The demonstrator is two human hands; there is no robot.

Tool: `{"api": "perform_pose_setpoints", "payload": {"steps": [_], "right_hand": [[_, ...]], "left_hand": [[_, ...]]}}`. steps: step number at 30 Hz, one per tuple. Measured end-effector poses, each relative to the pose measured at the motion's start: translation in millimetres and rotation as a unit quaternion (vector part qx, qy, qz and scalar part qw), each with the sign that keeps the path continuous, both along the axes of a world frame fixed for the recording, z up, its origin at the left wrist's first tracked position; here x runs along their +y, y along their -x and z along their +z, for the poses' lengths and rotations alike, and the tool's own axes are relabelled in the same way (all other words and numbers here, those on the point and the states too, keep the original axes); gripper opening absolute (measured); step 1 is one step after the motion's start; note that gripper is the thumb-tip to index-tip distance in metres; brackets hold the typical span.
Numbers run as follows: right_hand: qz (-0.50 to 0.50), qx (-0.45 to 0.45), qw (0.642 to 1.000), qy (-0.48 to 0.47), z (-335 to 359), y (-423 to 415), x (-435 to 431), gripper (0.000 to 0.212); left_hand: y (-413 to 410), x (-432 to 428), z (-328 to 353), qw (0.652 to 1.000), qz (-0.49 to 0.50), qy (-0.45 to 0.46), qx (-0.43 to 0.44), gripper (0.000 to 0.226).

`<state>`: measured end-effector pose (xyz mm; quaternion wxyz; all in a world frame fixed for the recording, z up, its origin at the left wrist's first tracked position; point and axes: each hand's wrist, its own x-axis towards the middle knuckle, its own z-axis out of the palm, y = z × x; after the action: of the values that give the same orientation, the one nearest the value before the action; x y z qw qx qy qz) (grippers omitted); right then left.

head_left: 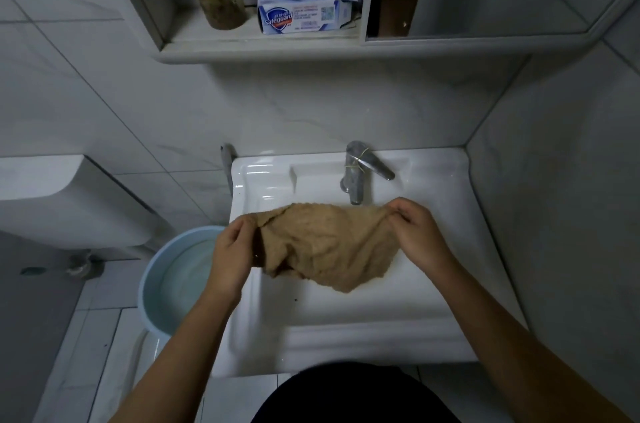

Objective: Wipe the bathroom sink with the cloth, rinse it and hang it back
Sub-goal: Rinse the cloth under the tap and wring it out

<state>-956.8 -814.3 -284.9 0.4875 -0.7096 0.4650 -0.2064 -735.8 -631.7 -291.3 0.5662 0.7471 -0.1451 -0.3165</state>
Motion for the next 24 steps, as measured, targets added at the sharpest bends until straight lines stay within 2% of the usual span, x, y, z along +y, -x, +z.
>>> {"api": "perform_pose_setpoints", "payload": {"steps": [2,5,8,10,12,14,16,18,20,22,24], "right_hand": [[-0.005,-0.009,1.000,-0.023,-4,-7,13,0.016],[0.009,0.007,0.999,-0.038,-2,-11,31,0.025],[0.032,0.041,0.998,-0.044,6,-16,47,0.017],[0.071,0.041,0.994,-0.074,7,-16,58,0.015],[0.140,0.045,0.985,-0.088,7,-17,68,0.029],[0.187,0.066,0.979,-0.038,8,-19,76,0.022],[0.180,0.080,0.980,0.035,8,-21,79,0.009],[0.164,0.082,0.980,0.074,7,-23,80,0.022],[0.148,0.078,0.981,0.102,9,-26,82,0.019],[0.104,0.051,0.986,0.119,13,-30,83,0.014],[0.060,0.006,0.994,0.089,22,-31,77,0.017]], "left_hand": [[6,-1,-1,1.000,-0.021,0.003,-0.001,0.033],[15,2,-2,0.998,-0.052,0.012,-0.018,0.033],[27,4,-1,0.996,-0.071,0.033,0.039,0.032],[37,4,-1,0.989,-0.117,0.043,0.074,0.031],[48,1,3,0.982,-0.169,0.062,0.066,0.029],[53,0,8,0.975,-0.202,0.081,0.037,0.028],[52,0,14,0.970,-0.226,0.090,0.007,0.032],[49,0,18,0.968,-0.236,0.090,0.004,0.038],[44,0,21,0.973,-0.218,0.082,-0.007,0.039],[37,3,19,0.975,-0.209,0.061,-0.041,0.033],[29,8,14,0.965,-0.256,0.023,-0.045,0.030]]}}
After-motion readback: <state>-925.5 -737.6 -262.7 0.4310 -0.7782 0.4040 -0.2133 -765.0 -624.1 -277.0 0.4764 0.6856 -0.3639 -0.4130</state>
